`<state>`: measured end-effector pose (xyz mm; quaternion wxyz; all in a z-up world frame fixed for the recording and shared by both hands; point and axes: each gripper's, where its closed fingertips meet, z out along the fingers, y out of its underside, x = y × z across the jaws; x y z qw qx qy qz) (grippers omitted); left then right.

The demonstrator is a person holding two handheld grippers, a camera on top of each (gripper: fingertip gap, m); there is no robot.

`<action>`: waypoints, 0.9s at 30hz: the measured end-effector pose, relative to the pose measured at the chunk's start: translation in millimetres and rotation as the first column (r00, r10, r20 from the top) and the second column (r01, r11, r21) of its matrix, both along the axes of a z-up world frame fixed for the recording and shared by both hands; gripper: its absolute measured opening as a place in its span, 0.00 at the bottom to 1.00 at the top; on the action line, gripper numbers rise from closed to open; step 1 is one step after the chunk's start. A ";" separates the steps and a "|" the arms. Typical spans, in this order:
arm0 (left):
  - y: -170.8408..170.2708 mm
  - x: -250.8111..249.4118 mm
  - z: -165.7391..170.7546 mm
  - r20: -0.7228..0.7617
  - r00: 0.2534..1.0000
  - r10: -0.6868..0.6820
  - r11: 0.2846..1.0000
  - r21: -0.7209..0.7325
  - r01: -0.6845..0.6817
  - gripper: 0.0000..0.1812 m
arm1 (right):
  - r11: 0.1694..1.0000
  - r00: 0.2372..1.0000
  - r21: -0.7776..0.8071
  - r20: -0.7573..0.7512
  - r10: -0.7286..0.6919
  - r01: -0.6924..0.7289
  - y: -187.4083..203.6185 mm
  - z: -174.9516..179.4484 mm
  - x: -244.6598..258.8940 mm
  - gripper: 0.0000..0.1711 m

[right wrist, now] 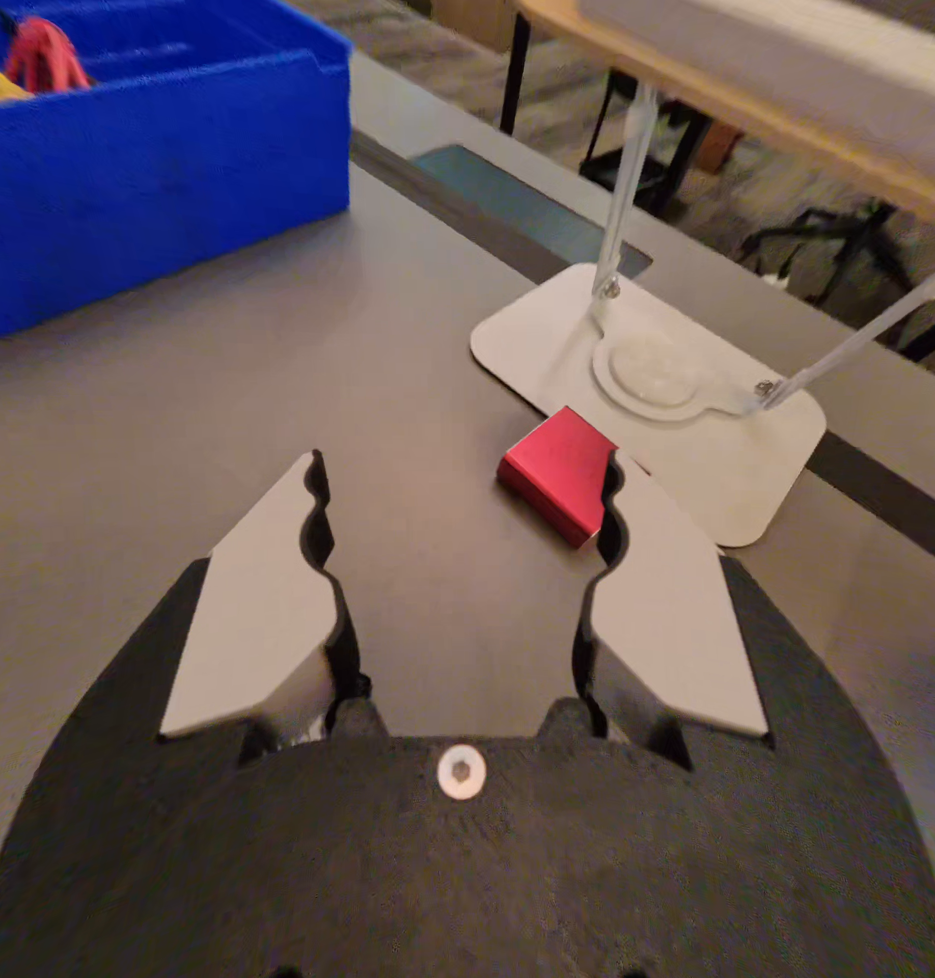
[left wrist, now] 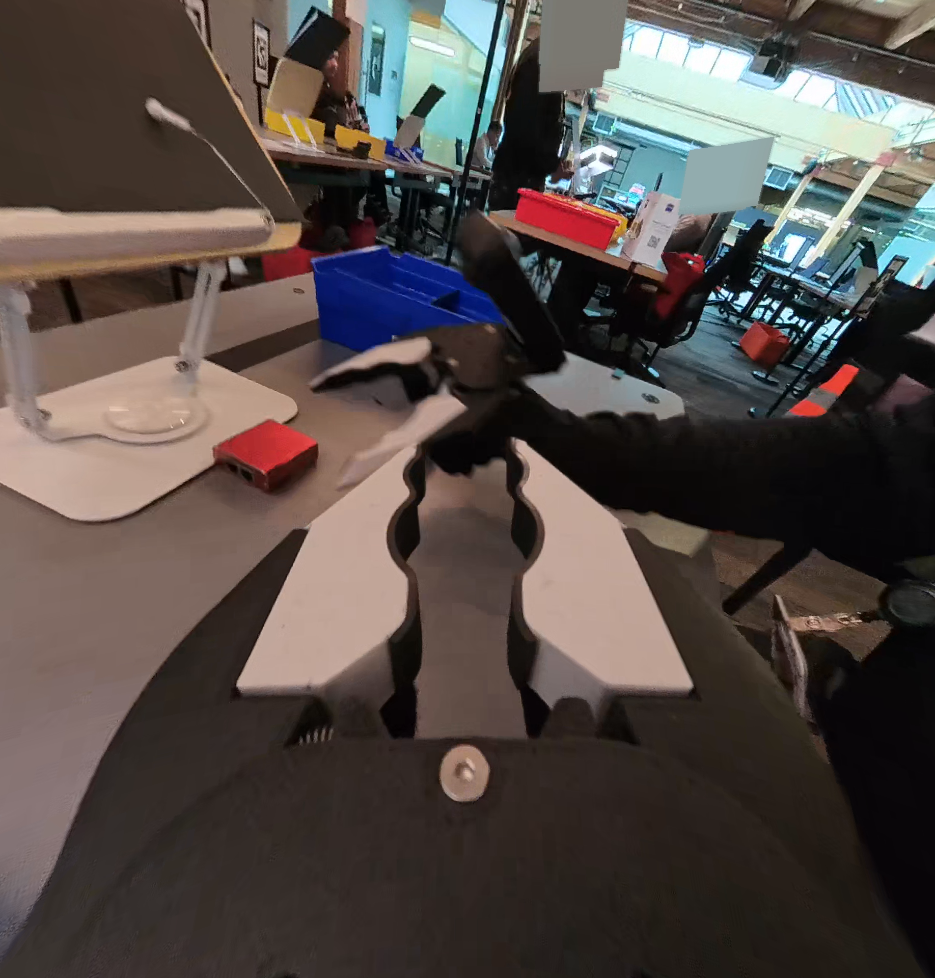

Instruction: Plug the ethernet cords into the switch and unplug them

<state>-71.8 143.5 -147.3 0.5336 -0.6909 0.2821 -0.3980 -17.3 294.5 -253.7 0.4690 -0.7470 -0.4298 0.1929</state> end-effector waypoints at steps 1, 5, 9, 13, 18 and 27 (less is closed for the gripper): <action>0.0 1.3 -5.9 -0.006 1.000 0.003 1.000 -0.023 -0.003 0.15 | 0.999 0.999 -0.032 0.033 -0.018 0.019 18.0 -9.2 0.9 0.62; 5.9 -8.8 -14.4 -0.007 0.998 0.068 0.997 -0.040 -0.068 0.17 | 0.967 0.977 -0.207 0.182 -0.111 0.148 62.6 -65.3 6.3 0.67; 13.2 -23.4 -24.6 -0.007 0.993 0.118 0.991 -0.059 -0.118 0.17 | 0.967 0.960 -0.183 0.246 -0.132 0.180 68.6 -72.6 1.6 0.46; 19.6 -31.5 -29.4 -0.015 0.992 0.126 0.990 -0.061 -0.127 0.17 | 0.978 0.960 -0.194 0.278 -0.018 0.074 56.1 -71.5 -4.2 0.42; 18.4 -39.7 -34.8 -0.083 0.989 0.125 0.990 -0.054 -0.130 0.18 | 0.940 0.936 -0.278 0.232 0.266 -0.198 -14.5 -68.8 -19.7 0.42; -7.8 -13.8 -70.8 -0.343 0.939 0.027 0.996 -0.066 -0.052 0.22 | 0.789 0.729 -0.257 0.304 0.614 -0.558 -138.6 -74.6 -40.2 0.54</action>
